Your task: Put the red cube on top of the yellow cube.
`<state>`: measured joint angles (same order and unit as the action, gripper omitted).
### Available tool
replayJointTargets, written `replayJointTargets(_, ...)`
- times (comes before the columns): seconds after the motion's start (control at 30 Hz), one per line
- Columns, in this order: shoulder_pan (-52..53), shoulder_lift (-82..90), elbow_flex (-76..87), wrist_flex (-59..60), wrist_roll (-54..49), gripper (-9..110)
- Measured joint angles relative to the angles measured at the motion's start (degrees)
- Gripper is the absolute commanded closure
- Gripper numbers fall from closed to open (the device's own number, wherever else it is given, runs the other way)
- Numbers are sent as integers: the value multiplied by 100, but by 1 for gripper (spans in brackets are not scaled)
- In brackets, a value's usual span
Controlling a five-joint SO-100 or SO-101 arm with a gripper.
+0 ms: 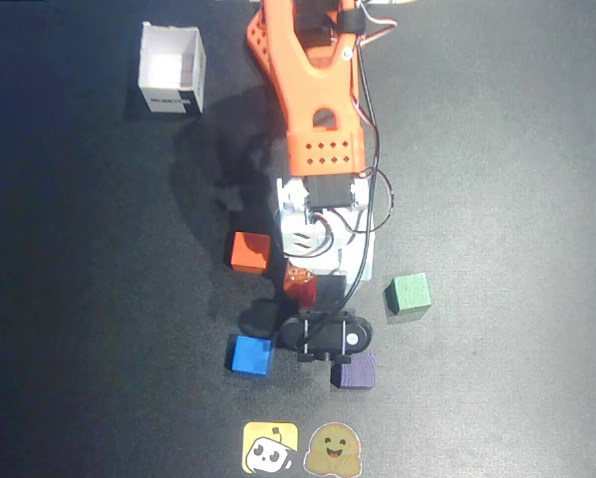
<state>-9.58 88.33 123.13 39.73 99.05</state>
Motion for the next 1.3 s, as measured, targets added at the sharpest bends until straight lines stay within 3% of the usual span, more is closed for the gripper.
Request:
replayJointTargets(0.37,-18,0,105,-220,35,97)
replayJointTargets(0.6,-26,0,105,-176,35,96)
replayJointTargets(0.9,9,396,-255,861,35,96)
replayJointTargets(1.3,-97,1881,-18,1503,35,96)
